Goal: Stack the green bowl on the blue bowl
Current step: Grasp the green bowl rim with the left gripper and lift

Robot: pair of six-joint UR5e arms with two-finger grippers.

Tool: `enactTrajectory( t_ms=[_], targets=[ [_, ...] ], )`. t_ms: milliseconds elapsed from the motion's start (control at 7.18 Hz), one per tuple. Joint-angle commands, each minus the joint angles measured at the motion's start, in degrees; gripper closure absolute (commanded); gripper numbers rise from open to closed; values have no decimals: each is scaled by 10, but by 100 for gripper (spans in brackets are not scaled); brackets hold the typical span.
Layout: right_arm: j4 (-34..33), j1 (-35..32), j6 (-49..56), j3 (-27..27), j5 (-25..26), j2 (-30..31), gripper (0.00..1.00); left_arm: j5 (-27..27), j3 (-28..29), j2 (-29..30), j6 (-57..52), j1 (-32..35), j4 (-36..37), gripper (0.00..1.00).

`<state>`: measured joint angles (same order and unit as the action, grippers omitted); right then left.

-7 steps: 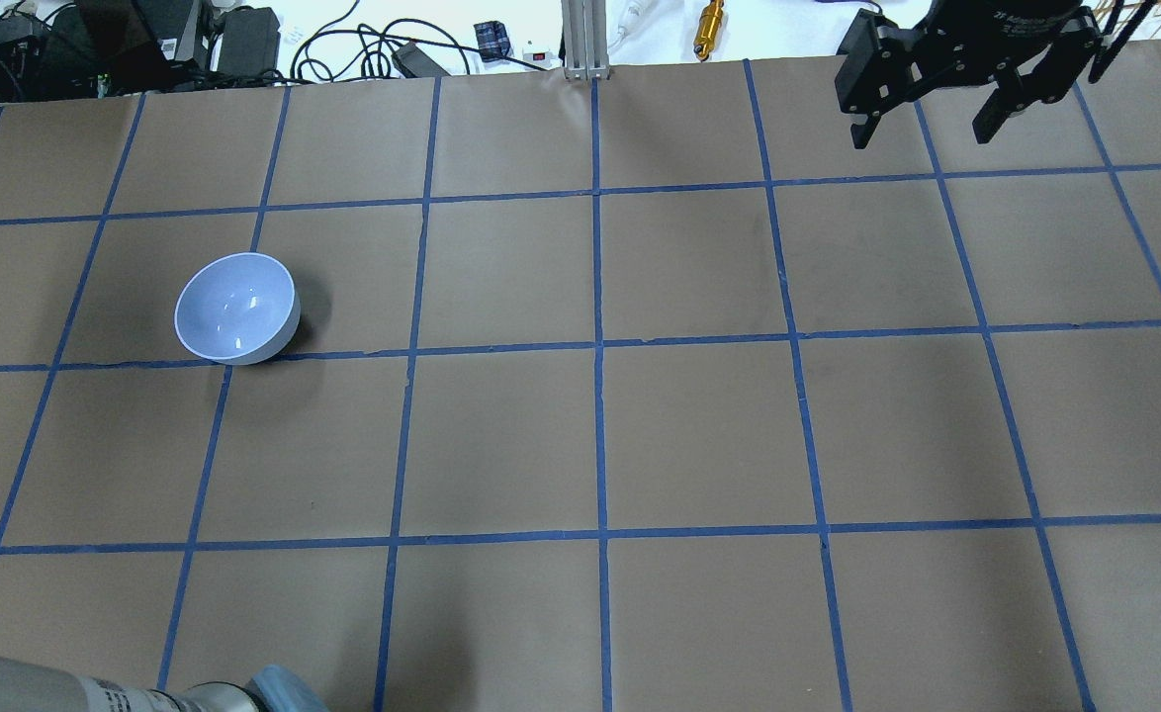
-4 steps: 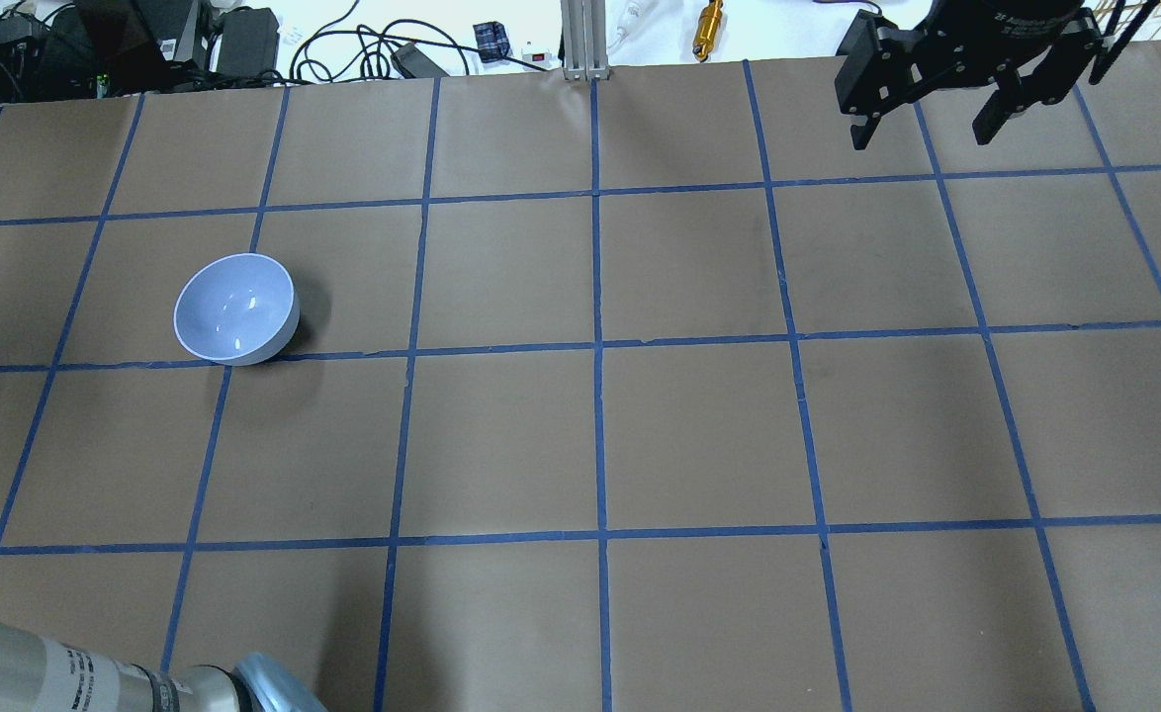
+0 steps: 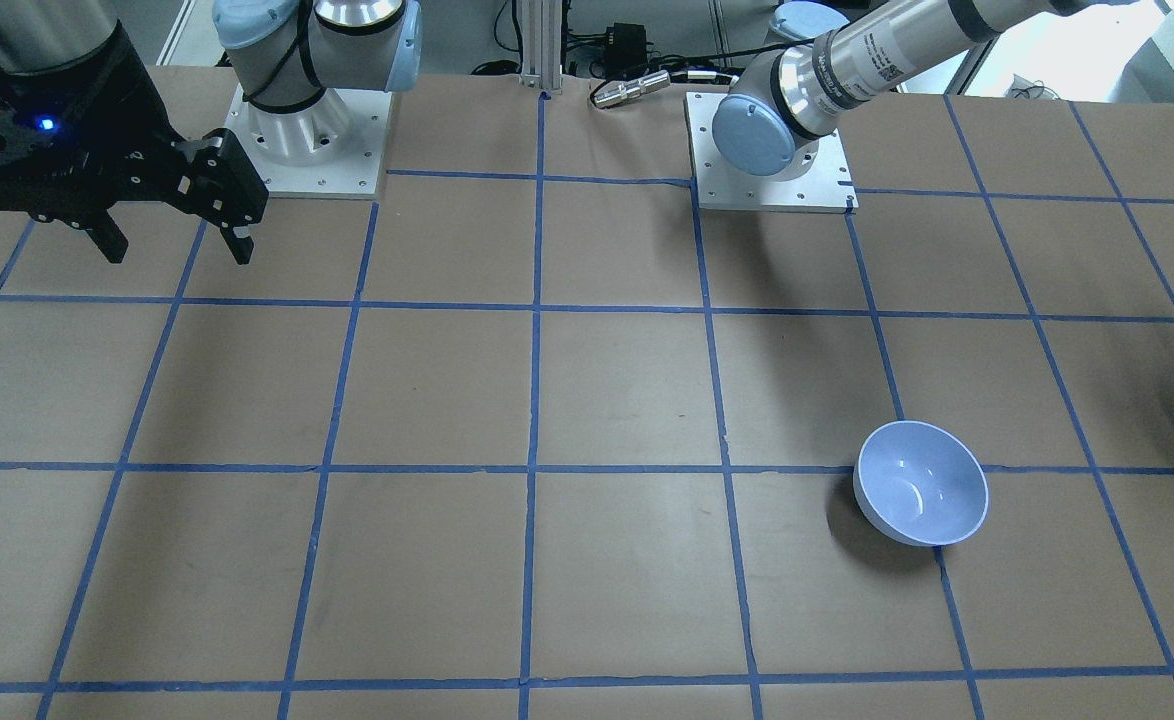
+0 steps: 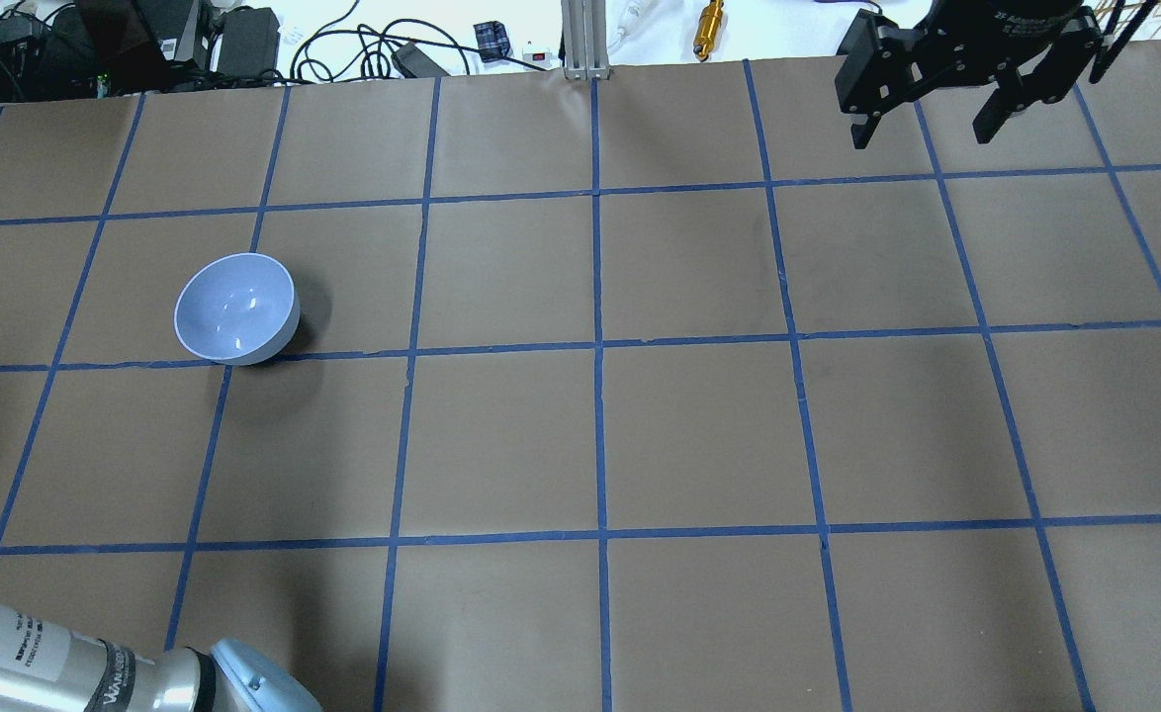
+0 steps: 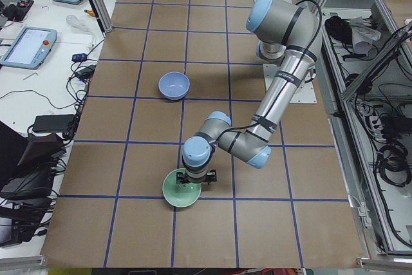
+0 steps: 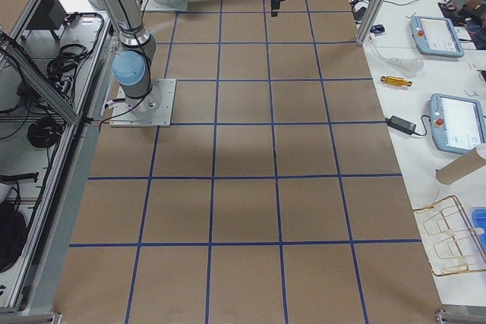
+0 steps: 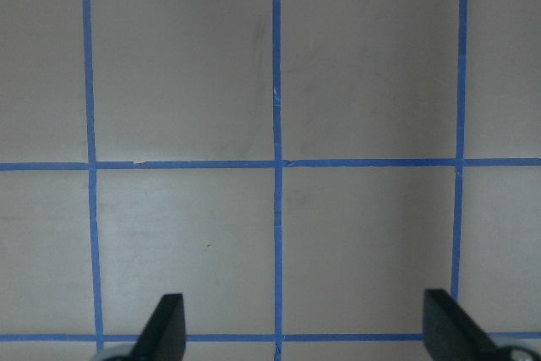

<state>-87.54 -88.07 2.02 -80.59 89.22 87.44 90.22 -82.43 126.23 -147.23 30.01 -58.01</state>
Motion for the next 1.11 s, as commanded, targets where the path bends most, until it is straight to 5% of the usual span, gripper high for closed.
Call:
enactTrajectory(
  t_ms=[0, 557, 696, 835, 975],
  targets=[
    [0, 0, 0, 0, 0, -1, 0, -23, 1, 23, -57, -11, 3, 3],
    [0, 0, -1, 0, 0, 0, 0, -18, 0, 40, -60, -11, 37, 28],
    [0, 0, -1, 0, -1, -1, 0, -18, 0, 40, -59, -11, 37, 81],
    [0, 0, -1, 0, 0, -1, 0, -19, -1, 39, -59, -11, 37, 100],
    [0, 0, -1, 0, 0, 0, 0, -18, -3, 36, -60, -11, 37, 100]
  ],
)
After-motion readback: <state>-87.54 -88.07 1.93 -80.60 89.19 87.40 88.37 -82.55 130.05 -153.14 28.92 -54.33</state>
